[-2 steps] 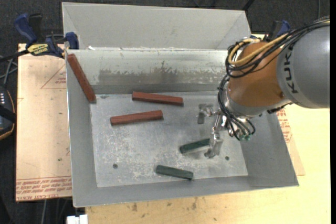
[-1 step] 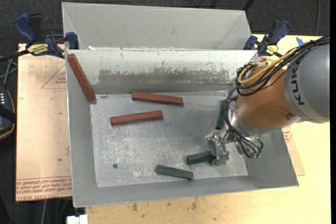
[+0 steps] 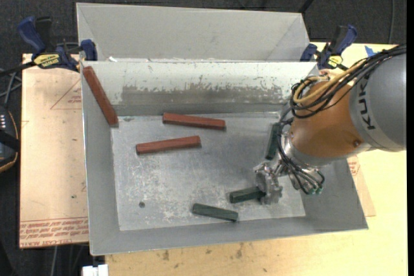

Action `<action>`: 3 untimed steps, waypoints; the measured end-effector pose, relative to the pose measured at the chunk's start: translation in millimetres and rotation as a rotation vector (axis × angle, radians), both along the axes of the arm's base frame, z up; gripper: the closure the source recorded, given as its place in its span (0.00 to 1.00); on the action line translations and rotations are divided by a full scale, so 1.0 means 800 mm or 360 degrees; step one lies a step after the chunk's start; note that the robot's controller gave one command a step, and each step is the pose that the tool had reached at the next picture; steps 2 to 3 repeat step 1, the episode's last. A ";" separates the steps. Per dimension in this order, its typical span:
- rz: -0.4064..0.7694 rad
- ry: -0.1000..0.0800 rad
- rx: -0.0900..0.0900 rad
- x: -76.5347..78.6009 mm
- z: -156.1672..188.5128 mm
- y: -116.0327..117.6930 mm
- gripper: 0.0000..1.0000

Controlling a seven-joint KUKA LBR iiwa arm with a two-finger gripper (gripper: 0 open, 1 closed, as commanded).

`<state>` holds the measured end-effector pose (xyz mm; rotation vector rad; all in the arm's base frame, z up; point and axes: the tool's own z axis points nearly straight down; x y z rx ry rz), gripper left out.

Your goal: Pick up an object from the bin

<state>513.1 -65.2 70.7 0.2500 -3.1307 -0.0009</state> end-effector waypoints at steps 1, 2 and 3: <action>-0.0041 -0.0012 -0.0001 -0.023 0.216 -0.017 1.00; -0.0041 -0.0012 -0.0001 -0.023 0.216 -0.017 1.00; -0.0041 -0.0012 -0.0001 -0.023 0.216 -0.017 1.00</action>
Offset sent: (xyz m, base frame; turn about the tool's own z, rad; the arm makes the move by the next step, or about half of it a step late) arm 0.0000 0.0000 0.0000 0.0000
